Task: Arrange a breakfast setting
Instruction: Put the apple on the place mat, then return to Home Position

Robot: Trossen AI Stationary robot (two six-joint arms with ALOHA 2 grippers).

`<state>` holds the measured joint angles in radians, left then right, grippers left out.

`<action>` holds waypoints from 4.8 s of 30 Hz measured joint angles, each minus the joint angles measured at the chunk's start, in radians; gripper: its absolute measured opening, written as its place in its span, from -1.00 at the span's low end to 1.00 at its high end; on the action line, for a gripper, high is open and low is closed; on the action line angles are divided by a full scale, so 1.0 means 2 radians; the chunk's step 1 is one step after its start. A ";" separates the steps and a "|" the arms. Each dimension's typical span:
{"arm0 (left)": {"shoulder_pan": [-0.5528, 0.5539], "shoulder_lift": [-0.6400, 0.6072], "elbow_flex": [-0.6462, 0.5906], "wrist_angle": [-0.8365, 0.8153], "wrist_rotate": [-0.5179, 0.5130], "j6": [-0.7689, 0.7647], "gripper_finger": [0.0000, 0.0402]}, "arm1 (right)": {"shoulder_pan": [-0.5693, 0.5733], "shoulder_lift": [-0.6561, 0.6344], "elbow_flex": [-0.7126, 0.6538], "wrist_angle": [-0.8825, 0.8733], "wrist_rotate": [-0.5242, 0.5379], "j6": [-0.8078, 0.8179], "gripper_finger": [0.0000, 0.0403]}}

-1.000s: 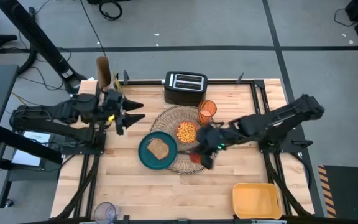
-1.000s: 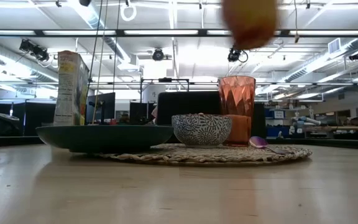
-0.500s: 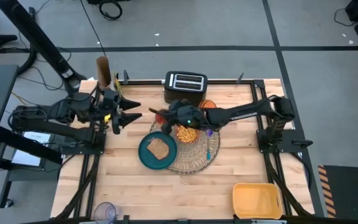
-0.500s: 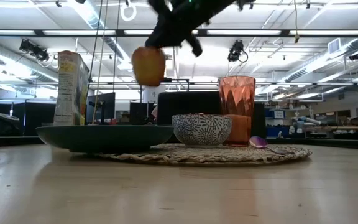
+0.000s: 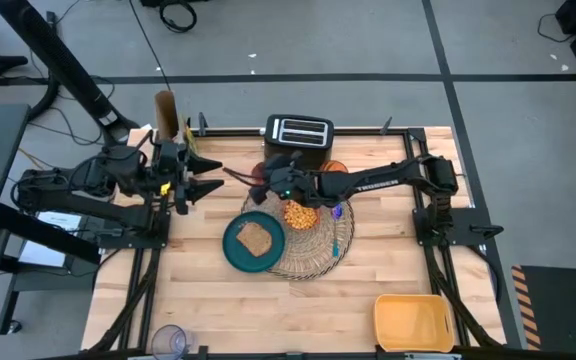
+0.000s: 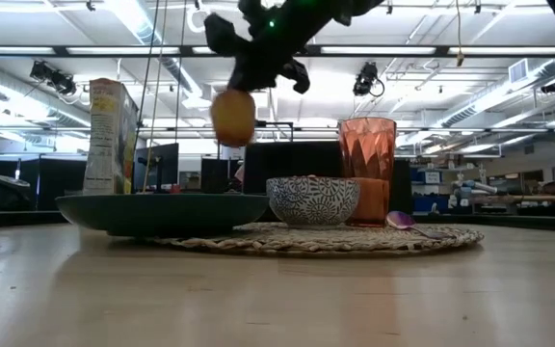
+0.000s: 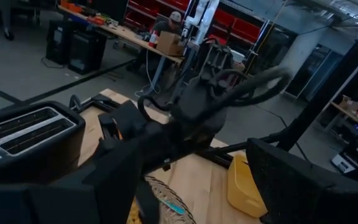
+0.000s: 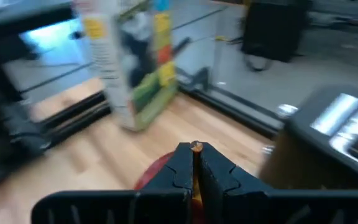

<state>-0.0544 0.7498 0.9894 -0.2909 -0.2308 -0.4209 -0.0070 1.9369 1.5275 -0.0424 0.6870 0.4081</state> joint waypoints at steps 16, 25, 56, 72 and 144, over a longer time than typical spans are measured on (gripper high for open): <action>0.000 0.001 0.000 -0.008 0.022 0.007 0.47 | 0.014 0.079 -0.002 0.025 0.072 0.050 -0.94; 0.000 0.001 0.000 -0.012 0.041 0.008 0.47 | 0.000 0.105 -0.003 0.016 0.075 0.109 -0.94; 0.000 -0.017 -0.001 -0.019 0.057 0.062 0.47 | -0.017 0.111 -0.003 -0.018 0.022 0.099 -0.65; 0.006 -0.019 -0.099 0.050 0.004 0.048 0.44 | -0.007 0.017 -0.002 -0.025 0.007 0.013 -0.46; 0.022 -0.353 -0.491 0.232 0.075 0.155 -0.75 | -0.001 -0.968 -0.760 0.152 -0.327 -0.226 -0.84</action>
<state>-0.0102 0.0430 0.0082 0.1728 -0.0811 -0.1099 -0.0086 0.0009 0.0067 0.2624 0.0335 -0.0429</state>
